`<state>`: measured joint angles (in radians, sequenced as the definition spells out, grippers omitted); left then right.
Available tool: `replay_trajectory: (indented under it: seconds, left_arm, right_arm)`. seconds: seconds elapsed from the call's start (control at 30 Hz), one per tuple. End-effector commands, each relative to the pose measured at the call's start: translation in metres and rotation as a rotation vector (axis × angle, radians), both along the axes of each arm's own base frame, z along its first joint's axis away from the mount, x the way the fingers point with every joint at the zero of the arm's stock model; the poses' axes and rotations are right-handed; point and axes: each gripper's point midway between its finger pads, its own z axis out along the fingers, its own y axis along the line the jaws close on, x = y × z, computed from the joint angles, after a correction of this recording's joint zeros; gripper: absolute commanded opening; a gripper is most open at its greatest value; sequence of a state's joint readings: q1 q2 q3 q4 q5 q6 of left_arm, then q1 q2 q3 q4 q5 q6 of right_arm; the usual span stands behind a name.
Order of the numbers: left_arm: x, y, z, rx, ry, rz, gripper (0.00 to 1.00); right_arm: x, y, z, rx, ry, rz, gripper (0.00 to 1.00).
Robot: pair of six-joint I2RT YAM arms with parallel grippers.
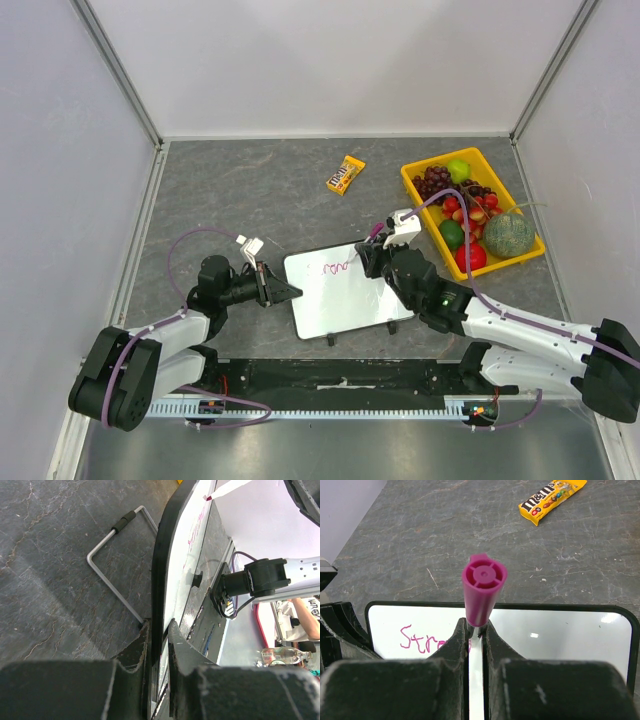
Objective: Write a sentence on the whiteboard
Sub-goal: Write on the whiteboard marker without the cap.
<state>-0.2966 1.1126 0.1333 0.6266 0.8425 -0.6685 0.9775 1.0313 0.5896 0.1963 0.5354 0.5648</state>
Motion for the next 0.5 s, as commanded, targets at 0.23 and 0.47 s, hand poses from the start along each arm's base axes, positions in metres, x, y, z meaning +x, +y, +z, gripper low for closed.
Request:
replay_trajectory:
  seconds: [0.23, 0.47]
  left_arm:
    - [0.002, 0.008, -0.02, 0.063, 0.026, 0.05, 0.02]
    - [0.001, 0.008, -0.02, 0.061, 0.026, 0.051, 0.02]
  right_arm:
    - [-0.009, -0.012, -0.021, -0.045, 0.042, 0.007, 0.0]
    - [-0.014, -0.012, -0.029, -0.053, 0.06, 0.031, 0.0]
